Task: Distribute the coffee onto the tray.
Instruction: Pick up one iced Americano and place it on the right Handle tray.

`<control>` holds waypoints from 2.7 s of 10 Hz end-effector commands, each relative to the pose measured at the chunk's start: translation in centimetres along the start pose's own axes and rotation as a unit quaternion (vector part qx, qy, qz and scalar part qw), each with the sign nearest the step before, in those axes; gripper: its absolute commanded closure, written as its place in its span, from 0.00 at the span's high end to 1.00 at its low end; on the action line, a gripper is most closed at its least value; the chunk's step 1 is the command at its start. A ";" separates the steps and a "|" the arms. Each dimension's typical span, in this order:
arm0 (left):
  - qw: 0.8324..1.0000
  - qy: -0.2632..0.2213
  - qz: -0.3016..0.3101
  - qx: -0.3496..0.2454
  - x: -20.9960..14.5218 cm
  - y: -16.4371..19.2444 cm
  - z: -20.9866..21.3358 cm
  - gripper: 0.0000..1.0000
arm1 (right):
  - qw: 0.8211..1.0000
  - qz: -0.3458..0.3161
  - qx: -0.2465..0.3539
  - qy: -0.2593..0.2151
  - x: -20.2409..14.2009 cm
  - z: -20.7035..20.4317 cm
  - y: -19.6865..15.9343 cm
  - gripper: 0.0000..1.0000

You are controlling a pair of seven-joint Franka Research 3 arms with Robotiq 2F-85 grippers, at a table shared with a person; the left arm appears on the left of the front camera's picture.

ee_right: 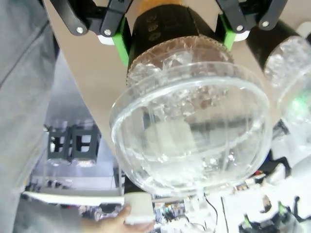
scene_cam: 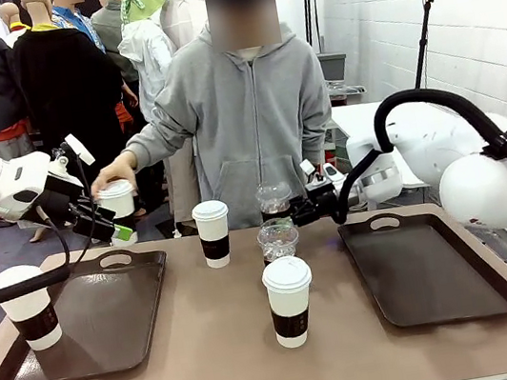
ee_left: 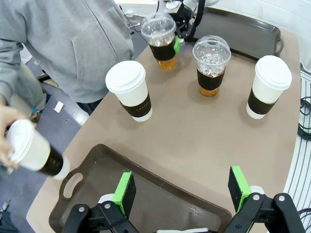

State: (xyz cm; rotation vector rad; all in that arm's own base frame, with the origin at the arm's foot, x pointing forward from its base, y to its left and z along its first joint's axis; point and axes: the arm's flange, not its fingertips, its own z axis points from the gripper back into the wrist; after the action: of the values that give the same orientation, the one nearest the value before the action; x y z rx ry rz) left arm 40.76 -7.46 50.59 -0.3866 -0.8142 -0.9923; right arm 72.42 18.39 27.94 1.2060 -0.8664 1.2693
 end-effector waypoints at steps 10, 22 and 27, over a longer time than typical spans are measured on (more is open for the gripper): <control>1.000 -0.011 -0.009 -0.007 -0.2 0.4 -0.2 1.00 | 0.997 0.007 -0.083 0.002 3.6 13.8 12.3 0.81; 1.000 -0.011 -0.009 -0.007 -0.2 0.4 -0.2 1.00 | 0.992 -0.011 -0.123 -0.003 -2.2 21.1 12.2 0.81; 1.000 -0.011 -0.009 -0.007 -0.2 0.4 -0.2 1.00 | 0.982 0.006 -0.184 -0.029 -6.0 24.8 12.5 0.81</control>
State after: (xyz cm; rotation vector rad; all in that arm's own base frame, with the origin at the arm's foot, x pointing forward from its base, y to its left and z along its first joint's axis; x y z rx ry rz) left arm 40.78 -7.47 50.59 -0.3940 -0.8126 -0.9932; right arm 63.14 -8.81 29.45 0.9548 -1.0319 1.0339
